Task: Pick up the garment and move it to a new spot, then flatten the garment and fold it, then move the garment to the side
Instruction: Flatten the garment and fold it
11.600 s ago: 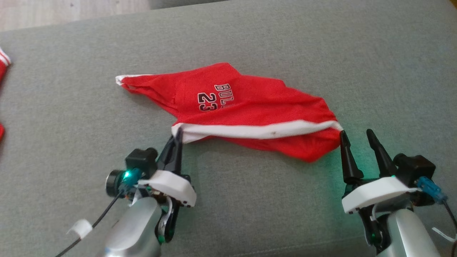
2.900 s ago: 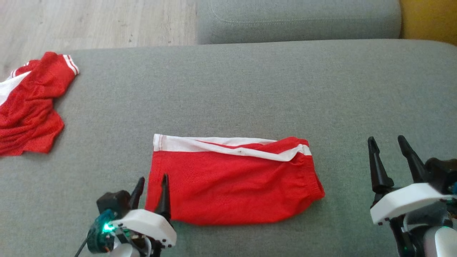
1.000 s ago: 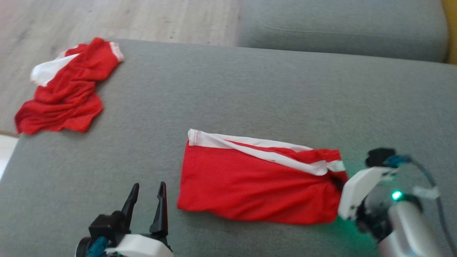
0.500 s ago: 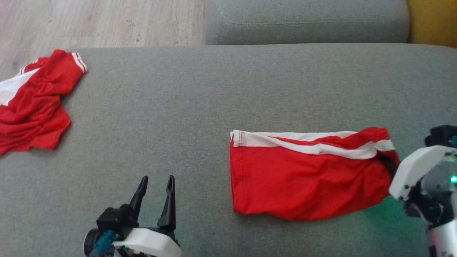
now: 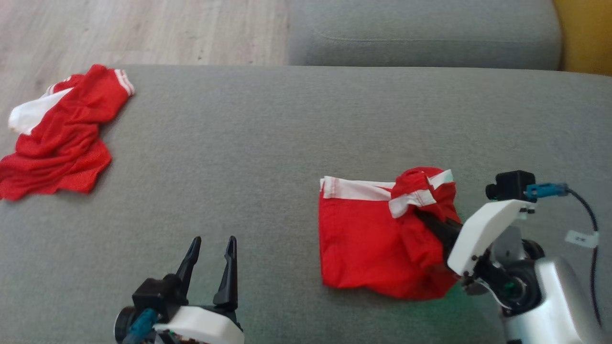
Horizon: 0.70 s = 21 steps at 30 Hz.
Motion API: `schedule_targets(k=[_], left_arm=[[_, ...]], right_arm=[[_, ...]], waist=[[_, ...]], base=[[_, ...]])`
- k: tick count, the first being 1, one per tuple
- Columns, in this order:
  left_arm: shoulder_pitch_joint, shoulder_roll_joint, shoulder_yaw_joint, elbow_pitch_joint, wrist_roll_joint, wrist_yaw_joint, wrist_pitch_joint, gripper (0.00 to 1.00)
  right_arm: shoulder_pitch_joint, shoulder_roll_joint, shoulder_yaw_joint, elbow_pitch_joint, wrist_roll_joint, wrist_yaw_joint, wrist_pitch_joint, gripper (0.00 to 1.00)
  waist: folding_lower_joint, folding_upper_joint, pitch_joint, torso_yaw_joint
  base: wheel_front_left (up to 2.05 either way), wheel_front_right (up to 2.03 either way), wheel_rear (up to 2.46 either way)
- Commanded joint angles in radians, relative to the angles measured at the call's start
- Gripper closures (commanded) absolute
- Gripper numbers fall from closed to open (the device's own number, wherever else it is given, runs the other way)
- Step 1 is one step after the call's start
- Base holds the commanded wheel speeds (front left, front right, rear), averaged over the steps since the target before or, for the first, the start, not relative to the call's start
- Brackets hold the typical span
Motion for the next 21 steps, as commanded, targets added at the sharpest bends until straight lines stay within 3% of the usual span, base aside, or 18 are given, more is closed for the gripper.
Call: schedule_targets(k=[1, 10, 11, 12, 13, 14, 21], left_arm=[[-0.057, 0.008, 0.025, -0.029, 0.003, 0.004, -0.004, 0.0], [-0.068, 0.003, 0.016, -0.022, 0.001, 0.002, -0.008, 0.0], [-0.068, 0.002, 0.016, -0.021, 0.0, 0.002, -0.008, 0.0], [-0.068, 0.002, 0.015, -0.02, 0.0, 0.002, -0.009, 0.0], [-0.068, 0.002, 0.014, -0.019, -0.001, 0.002, -0.01, 0.0], [-0.068, 0.001, 0.013, -0.017, -0.001, 0.002, -0.011, 0.0], [-0.069, 0.0, 0.013, -0.009, -0.006, 0.005, -0.017, 0.0]], right_arm=[[-0.078, 0.011, 0.03, -0.01, 0.008, 0.007, -0.039, 1.0], [-0.151, 0.015, 0.134, 0.197, 0.093, 0.007, -0.186, 1.0], [-0.162, 0.015, 0.145, 0.226, 0.099, 0.007, -0.202, 0.95], [-0.173, 0.015, 0.157, 0.254, 0.102, 0.007, -0.216, 0.74], [-0.184, 0.015, 0.168, 0.281, 0.105, 0.007, -0.232, 0.45], [-0.195, 0.015, 0.18, 0.305, 0.109, 0.007, -0.246, 0.03], [-0.256, 0.015, 0.305, 0.368, 0.16, 0.007, -0.324, 0.0]], waist=[[0.0, 0.0, 0.006, 0.021], [0.0, 0.0, 0.021, 0.081], [0.0, 0.0, 0.022, 0.085], [0.0, 0.0, 0.022, 0.089], [0.0, 0.0, 0.023, 0.093], [0.0, 0.0, 0.023, 0.096], [0.0, 0.0, 0.021, 0.096]], base=[[0.0, 0.0, 0.0], [0.0, 0.0, 0.0], [0.0, 0.0, 0.0], [0.0, 0.0, 0.0], [0.0, 0.0, 0.0], [0.0, 0.0, 0.0], [0.0, 0.0, 0.0]])
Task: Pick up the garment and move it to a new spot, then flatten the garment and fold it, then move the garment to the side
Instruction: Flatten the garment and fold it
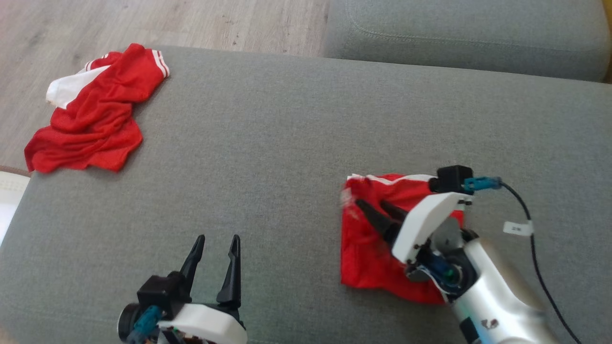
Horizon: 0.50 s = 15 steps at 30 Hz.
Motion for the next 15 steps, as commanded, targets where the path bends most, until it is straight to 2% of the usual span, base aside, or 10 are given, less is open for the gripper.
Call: schedule_targets(k=[1, 5, 15], left_arm=[[-0.049, 0.002, 0.032, -0.029, -0.004, 0.006, -0.015, 0.0], [-0.046, 0.004, 0.031, -0.032, -0.006, 0.009, -0.016, 0.0], [-0.051, 0.013, 0.03, -0.035, -0.006, 0.012, -0.017, 0.0]], right_arm=[[-0.051, 0.006, 0.032, -0.035, 0.012, 0.007, -0.018, 0.0], [-0.063, 0.006, 0.082, -0.048, 0.012, 0.007, -0.052, 0.0], [-0.056, 0.006, 0.042, -0.094, -0.228, 0.007, -0.188, 0.0]], waist=[[0.0, 0.0, -0.002, -0.004], [0.0, 0.0, -0.01, -0.022], [0.0, 0.0, -0.036, -0.064]], base=[[0.0, 0.0, 0.0], [0.0, 0.0, 0.0], [0.0, 0.0, 0.0]])
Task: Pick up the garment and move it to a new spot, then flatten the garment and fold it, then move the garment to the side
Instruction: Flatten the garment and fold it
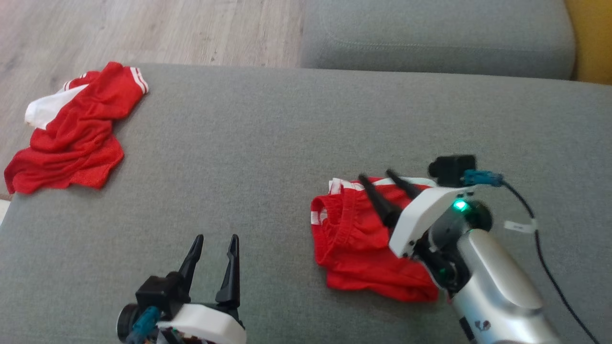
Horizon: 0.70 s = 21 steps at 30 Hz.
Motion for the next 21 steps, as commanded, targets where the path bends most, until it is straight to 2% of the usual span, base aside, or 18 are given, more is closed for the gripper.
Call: schedule_targets(k=[1, 5, 11, 16, 21], left_arm=[[-0.053, 0.011, 0.031, -0.037, 0.0, 0.005, -0.01, 0.0], [-0.059, 0.016, 0.04, -0.045, 0.001, 0.013, -0.021, 0.0], [-0.037, 0.021, 0.047, -0.041, -0.004, 0.021, -0.04, 0.0], [-0.004, 0.034, 0.057, -0.035, -0.005, 0.031, -0.06, 0.0], [0.041, 0.059, 0.07, -0.028, -0.002, 0.048, -0.071, 0.0]], right_arm=[[-0.034, 0.006, -0.004, -0.054, -0.035, 0.007, -0.029, 0.0], [0.043, 0.006, -0.096, -0.139, -0.178, 0.007, -0.116, 0.0], [0.192, 0.006, -0.214, -0.265, -0.307, 0.007, -0.211, 0.0], [0.304, 0.006, -0.273, -0.349, -0.356, 0.007, -0.245, 0.0], [0.414, 0.006, -0.312, -0.423, -0.354, 0.007, -0.271, 0.0]], waist=[[0.0, 0.0, -0.01, -0.007], [0.0, 0.0, -0.039, -0.023], [0.0, 0.0, -0.069, -0.032], [0.0, 0.0, -0.086, -0.036], [0.0, 0.0, -0.1, -0.037]], base=[[0.0, 0.0, 0.0], [0.0, 0.0, 0.0], [0.0, 0.0, 0.0], [0.0, 0.0, 0.0], [0.0, 0.0, 0.0]])
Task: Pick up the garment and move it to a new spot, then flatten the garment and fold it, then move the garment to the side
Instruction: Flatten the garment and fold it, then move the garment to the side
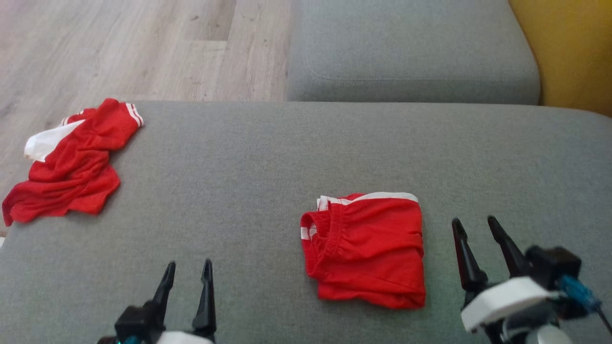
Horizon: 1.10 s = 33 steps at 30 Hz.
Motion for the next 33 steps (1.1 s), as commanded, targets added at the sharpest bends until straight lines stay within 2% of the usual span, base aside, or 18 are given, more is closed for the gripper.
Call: schedule_targets(k=[1, 9, 26, 33], left_arm=[[-0.033, 0.017, 0.04, -0.029, 0.002, 0.006, -0.016, 0.0], [0.017, 0.027, 0.055, -0.03, -0.027, 0.014, -0.015, 0.0], [0.034, 0.046, 0.058, -0.068, -0.036, 0.035, 0.003, 0.0], [0.029, 0.048, 0.056, -0.059, -0.04, 0.03, 0.001, 0.0]], right_arm=[[-0.024, -0.004, 0.018, -0.047, 0.007, 0.007, -0.018, 0.0], [0.042, -0.004, 0.03, -0.053, 0.021, 0.007, -0.046, 0.0], [0.044, -0.004, 0.02, -0.017, -0.001, 0.007, -0.057, 0.0], [0.046, -0.004, 0.017, -0.017, -0.006, 0.007, -0.051, 0.0]], waist=[[0.0002, 0.0, -0.003, 0.0], [0.0002, 0.0, -0.013, -0.003], [0.0002, 0.0, -0.008, 0.003], [0.0002, 0.0, -0.004, 0.007]], base=[[0.0, 0.0, 0.0], [0.0, 0.0, 0.0], [0.0, 0.0, 0.0], [0.0, 0.0, 0.0]])
